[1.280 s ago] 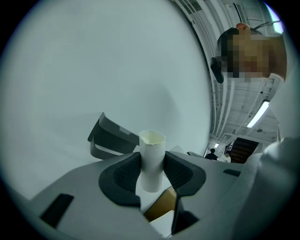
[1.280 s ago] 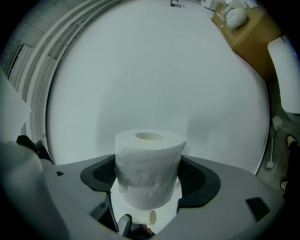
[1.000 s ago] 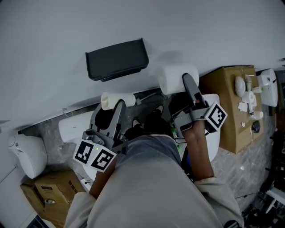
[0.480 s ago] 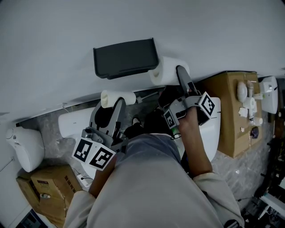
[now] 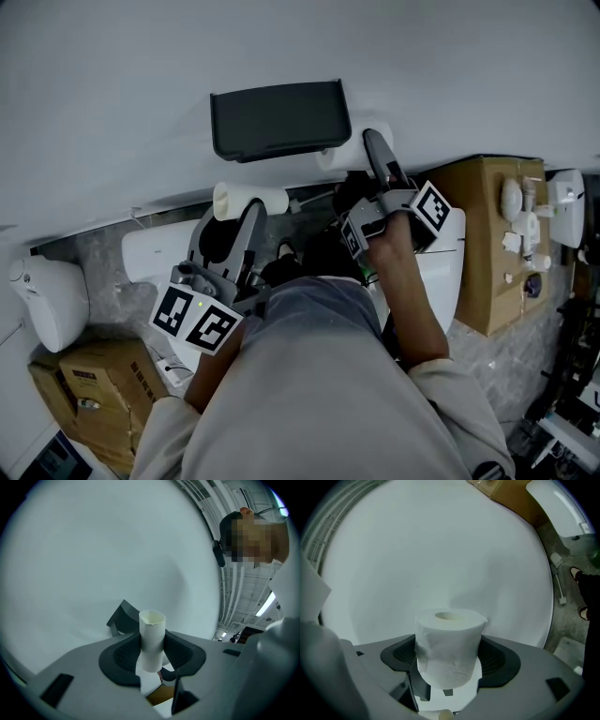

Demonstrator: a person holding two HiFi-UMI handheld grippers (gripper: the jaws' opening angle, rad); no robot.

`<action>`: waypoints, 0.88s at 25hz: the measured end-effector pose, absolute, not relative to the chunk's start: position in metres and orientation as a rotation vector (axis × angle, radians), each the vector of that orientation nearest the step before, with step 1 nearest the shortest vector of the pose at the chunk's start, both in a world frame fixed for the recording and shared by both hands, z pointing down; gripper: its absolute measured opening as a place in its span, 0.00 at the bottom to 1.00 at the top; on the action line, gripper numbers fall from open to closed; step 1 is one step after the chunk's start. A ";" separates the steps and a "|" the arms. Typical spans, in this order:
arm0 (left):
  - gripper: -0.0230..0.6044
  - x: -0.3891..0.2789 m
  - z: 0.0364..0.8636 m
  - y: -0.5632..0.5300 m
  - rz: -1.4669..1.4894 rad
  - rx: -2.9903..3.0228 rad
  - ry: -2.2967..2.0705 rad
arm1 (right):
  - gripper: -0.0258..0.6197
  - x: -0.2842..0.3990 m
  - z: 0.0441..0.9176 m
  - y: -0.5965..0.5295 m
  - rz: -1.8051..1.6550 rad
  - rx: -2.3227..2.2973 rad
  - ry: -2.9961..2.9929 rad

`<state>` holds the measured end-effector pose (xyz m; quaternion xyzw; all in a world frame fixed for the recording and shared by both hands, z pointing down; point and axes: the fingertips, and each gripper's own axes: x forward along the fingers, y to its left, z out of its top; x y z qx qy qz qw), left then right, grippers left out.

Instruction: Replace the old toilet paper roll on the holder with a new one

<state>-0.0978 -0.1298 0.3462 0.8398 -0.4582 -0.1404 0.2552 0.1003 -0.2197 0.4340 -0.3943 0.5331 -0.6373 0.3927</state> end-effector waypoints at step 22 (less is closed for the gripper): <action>0.27 -0.147 0.350 -0.106 -0.448 2.226 -1.269 | 0.66 0.010 0.415 -0.190 -1.601 -0.918 1.584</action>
